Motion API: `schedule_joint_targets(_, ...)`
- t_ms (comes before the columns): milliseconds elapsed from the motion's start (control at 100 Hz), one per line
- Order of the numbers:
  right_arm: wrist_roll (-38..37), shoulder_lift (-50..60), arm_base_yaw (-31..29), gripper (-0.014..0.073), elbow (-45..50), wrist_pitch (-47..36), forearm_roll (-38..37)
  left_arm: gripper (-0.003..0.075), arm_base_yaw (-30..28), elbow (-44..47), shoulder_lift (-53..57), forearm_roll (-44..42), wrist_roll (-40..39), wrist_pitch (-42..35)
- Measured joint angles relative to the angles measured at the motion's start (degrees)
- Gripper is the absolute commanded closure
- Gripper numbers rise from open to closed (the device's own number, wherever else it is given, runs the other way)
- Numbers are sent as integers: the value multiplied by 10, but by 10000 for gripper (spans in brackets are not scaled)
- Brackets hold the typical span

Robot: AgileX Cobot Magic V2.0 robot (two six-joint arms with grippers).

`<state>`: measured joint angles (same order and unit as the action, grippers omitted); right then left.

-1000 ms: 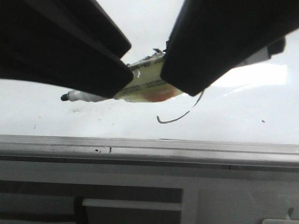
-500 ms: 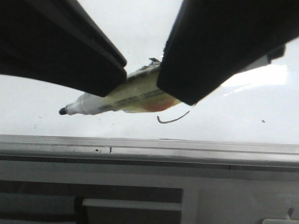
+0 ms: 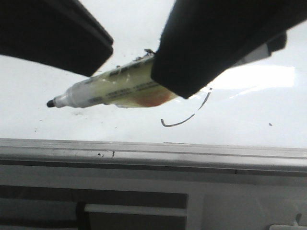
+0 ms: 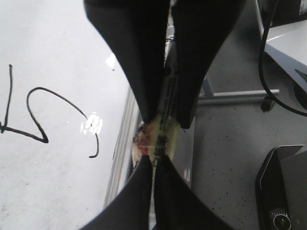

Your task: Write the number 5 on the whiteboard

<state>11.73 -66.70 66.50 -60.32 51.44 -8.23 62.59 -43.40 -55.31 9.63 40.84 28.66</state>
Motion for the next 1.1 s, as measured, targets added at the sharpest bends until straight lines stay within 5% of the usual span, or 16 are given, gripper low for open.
schedule_joint_targets(400,0,0,0,638,0,-3,0,725,0,0,18,0,0,0)
schedule_joint_targets(480,0,0,0,638,0,-4,0,617,0,0,18,2,0,3)
schedule_joint_targets(620,0,0,0,638,0,-12,0,251,0,0,18,3,0,22)
schedule_joint_targets(680,0,0,0,638,0,-19,1,199,0,0,18,3,-1,27)
schedule_joint_targets(1100,1,0,1,638,0,-39,8,468,0,0,-55,2,-6,5)
